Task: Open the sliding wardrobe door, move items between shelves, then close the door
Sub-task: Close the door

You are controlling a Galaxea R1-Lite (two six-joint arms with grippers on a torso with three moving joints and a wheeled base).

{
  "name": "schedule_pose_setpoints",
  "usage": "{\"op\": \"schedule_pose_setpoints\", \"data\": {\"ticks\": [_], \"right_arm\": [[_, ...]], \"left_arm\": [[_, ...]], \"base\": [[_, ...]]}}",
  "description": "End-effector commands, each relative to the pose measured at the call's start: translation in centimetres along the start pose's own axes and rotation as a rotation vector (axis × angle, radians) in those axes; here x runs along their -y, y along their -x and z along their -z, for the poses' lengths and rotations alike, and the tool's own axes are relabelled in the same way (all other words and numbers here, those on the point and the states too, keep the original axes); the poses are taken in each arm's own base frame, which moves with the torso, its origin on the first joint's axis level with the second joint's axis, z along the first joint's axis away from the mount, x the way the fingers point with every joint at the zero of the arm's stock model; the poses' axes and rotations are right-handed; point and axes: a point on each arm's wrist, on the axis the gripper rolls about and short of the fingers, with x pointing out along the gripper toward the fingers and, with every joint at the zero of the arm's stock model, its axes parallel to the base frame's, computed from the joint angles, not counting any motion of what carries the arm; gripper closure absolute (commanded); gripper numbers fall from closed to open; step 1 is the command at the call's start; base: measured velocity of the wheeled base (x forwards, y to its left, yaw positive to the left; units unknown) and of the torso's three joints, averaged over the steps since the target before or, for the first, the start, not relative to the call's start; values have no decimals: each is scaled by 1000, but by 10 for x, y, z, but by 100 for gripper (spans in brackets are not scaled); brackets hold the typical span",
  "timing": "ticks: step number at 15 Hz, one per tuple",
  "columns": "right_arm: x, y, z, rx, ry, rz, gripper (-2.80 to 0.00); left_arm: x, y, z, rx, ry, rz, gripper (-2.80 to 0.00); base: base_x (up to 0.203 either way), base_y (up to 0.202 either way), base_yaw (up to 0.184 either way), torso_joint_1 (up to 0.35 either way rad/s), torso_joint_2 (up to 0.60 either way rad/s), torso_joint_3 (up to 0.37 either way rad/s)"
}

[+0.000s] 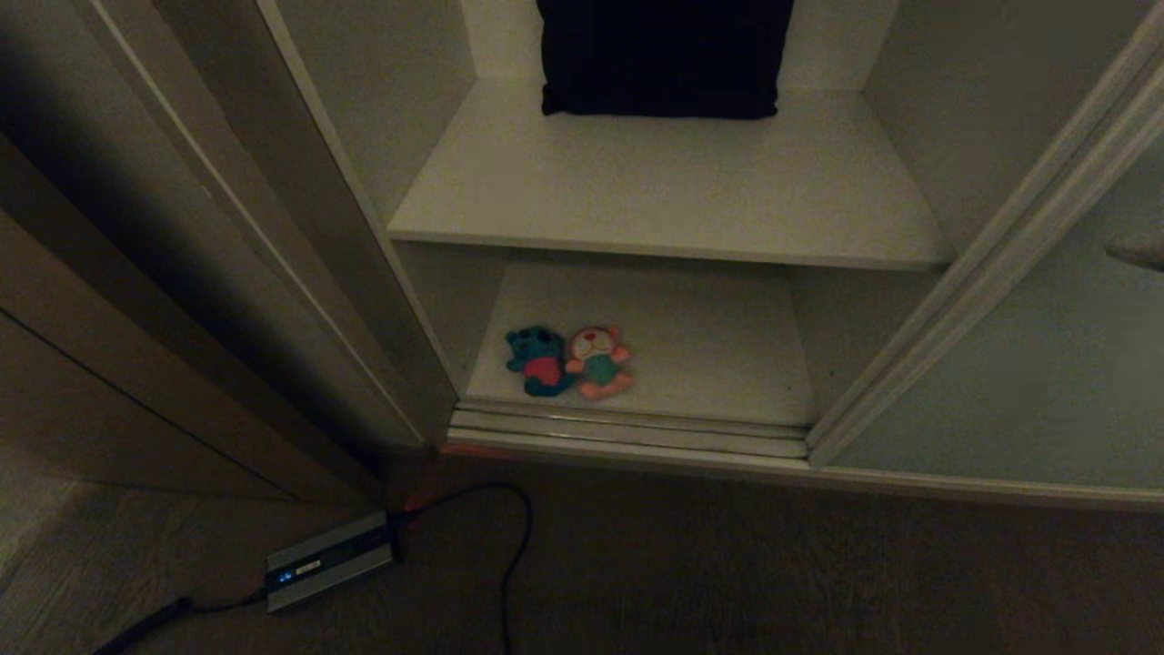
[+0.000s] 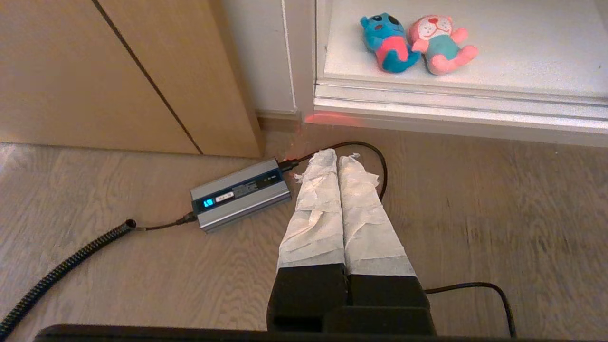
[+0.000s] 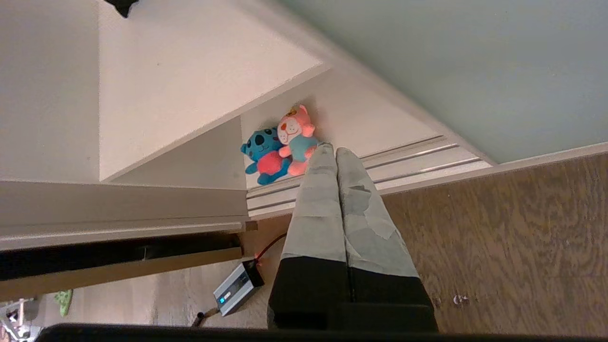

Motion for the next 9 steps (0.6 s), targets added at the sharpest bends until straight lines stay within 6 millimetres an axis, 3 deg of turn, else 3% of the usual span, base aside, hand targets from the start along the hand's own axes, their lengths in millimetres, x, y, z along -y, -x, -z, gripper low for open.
{"op": "schedule_pose_setpoints", "data": {"ticks": [1, 9], "right_arm": [[5, -9, -3, -9, -9, 4, 0], [13, -23, -7, -13, -11, 8, 0]], "left_arm": [[0, 0, 0, -2, 0, 0, 0], [0, 0, 0, 1, 0, -1, 0]], "base": [[0, 0, 0, 0, 0, 0], [0, 0, 0, 0, 0, 0]]}}
